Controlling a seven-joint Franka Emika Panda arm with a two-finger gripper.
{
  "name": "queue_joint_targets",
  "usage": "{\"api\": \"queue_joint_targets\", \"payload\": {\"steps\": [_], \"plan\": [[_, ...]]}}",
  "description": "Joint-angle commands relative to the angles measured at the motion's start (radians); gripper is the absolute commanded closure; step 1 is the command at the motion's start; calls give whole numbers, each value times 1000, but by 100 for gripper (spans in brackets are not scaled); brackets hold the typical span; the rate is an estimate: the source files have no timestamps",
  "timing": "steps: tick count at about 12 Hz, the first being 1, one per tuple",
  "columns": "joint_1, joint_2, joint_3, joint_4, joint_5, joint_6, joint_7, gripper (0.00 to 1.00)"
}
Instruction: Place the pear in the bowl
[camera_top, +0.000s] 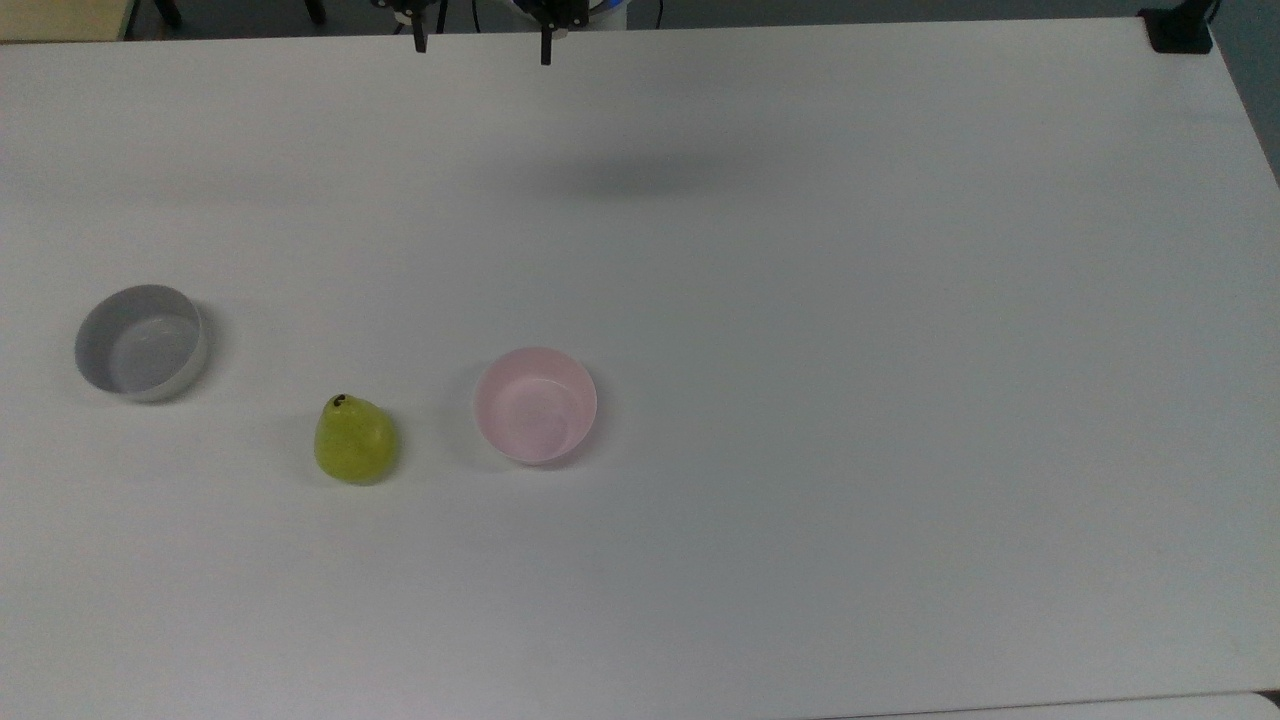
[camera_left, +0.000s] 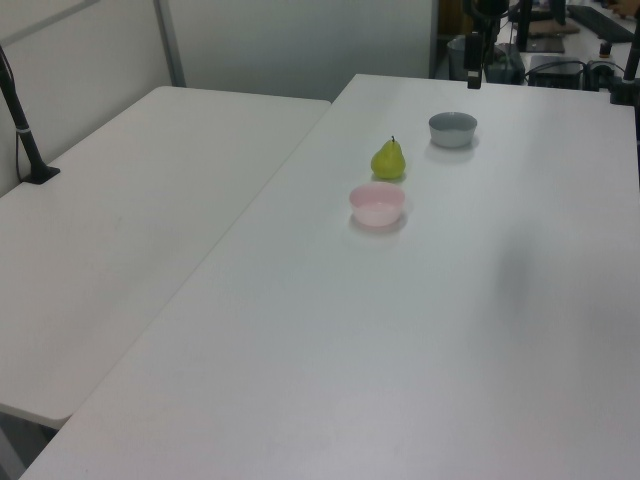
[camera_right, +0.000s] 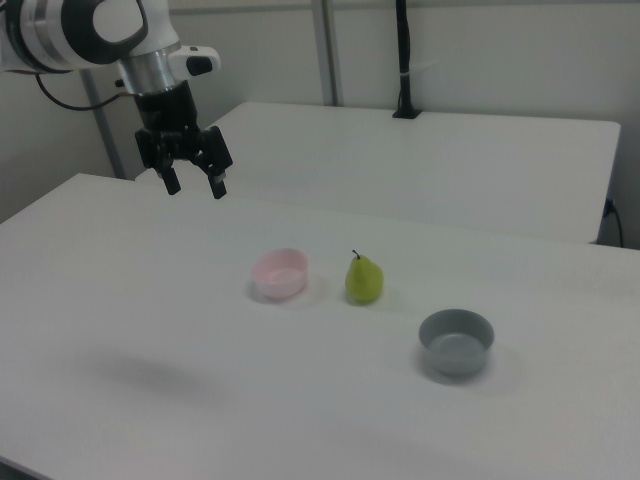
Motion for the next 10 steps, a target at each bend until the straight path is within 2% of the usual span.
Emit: {"api": "queue_joint_targets", "payload": {"steps": [1,10], "plan": [[9,-5,-7,0,-14,-5,14,0],[-8,-5,-8,1,-14,-3,11,0]]}}
